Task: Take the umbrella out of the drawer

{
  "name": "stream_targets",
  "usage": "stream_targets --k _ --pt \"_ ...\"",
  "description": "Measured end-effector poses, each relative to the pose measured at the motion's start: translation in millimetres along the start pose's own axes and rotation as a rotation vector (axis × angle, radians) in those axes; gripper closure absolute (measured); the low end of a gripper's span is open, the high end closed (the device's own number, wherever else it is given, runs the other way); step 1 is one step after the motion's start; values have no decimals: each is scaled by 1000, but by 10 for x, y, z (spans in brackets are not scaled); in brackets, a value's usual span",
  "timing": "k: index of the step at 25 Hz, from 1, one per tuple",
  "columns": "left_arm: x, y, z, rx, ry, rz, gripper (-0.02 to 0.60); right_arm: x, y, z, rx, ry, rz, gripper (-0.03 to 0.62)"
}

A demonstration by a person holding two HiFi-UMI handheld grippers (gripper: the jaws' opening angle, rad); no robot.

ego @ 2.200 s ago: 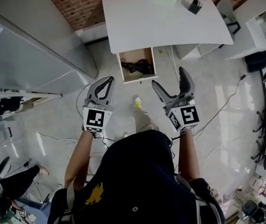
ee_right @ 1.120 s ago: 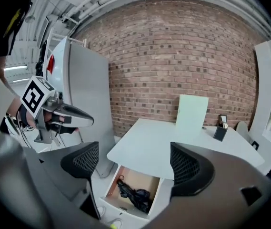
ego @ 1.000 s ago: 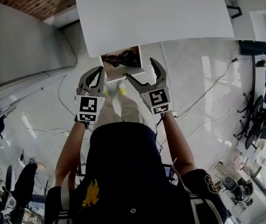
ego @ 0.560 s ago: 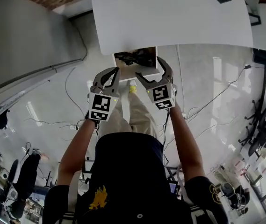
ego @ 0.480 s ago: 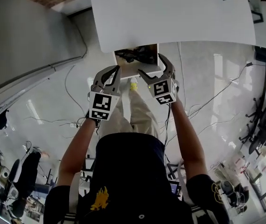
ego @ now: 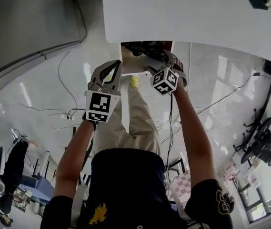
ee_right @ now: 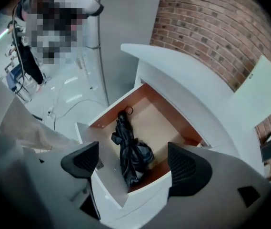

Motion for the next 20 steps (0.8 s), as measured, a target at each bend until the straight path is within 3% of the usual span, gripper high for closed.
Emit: stream_targets --k 10,20 --pt "446 -298 840 -202 -51 -130 563 1153 -58 127 -231 -157 -20 134" --pt "691 -194 1139 -180 -54 -78 563 1763 62 505 -345 -259 42 135"
Point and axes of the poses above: the fingertips, and each gripper's own axes: x forward along the fingers, y to its right, z out of its underside, the point moved 1 cm from there along -x, backward along the fingers, and after that the axes turned 14 degrees about -z, right-handed, at the moved point
